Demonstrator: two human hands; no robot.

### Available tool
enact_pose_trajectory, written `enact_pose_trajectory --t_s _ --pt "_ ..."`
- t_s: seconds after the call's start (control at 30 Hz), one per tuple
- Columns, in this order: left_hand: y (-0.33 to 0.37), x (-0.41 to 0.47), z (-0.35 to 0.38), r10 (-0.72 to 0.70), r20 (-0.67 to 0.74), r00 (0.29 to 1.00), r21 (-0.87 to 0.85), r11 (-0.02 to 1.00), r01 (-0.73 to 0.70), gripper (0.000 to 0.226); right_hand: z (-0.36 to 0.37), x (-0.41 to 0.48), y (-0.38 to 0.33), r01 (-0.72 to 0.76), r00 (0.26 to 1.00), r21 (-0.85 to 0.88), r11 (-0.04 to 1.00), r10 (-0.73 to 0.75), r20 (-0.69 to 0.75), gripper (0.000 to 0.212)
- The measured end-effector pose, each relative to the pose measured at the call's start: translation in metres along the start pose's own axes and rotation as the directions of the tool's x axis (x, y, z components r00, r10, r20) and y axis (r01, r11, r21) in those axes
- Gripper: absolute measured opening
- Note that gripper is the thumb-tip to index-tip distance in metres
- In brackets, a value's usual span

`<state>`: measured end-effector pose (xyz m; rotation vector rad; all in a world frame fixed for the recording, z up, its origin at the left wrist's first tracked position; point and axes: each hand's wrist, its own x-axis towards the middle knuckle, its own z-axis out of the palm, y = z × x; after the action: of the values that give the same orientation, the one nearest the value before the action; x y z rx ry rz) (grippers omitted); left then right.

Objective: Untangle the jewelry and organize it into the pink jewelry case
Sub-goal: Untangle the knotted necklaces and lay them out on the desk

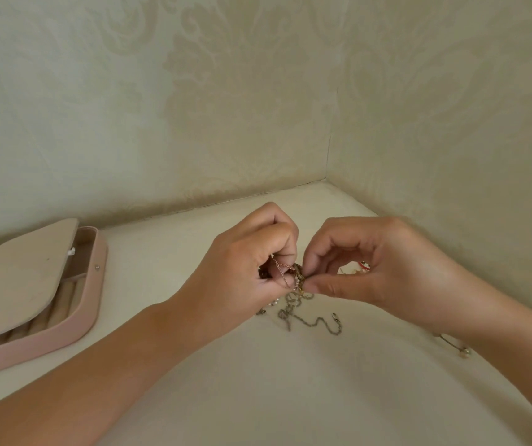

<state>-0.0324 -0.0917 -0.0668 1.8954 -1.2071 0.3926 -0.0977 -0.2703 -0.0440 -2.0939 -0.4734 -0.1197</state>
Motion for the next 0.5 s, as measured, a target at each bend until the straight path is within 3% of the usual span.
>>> enact_pose_trajectory --t_s 0.13,0.3,0.5 --pt "0.0007 -0.0006 -0.0002 -0.041 0.019 0.999 -0.011 0.999 0.041 0.042 -0.0023 -0.0001 -0.0008 -0.010 0.999 -0.047 0.999 0.013 0.043 0.009" --pt "0.0018 -0.0007 -0.0016 -0.190 0.010 0.982 -0.168 0.967 0.189 0.037 -0.0048 -0.0010 -0.0020 0.018 0.999 0.073 0.997 -0.021 0.041 0.011" --pt "0.0004 -0.0005 -0.0028 -0.160 -0.005 0.987 -0.212 0.965 0.155 0.028 -0.0042 0.0010 -0.0010 0.038 0.998 0.216 0.976 -0.027 -0.050 0.010"
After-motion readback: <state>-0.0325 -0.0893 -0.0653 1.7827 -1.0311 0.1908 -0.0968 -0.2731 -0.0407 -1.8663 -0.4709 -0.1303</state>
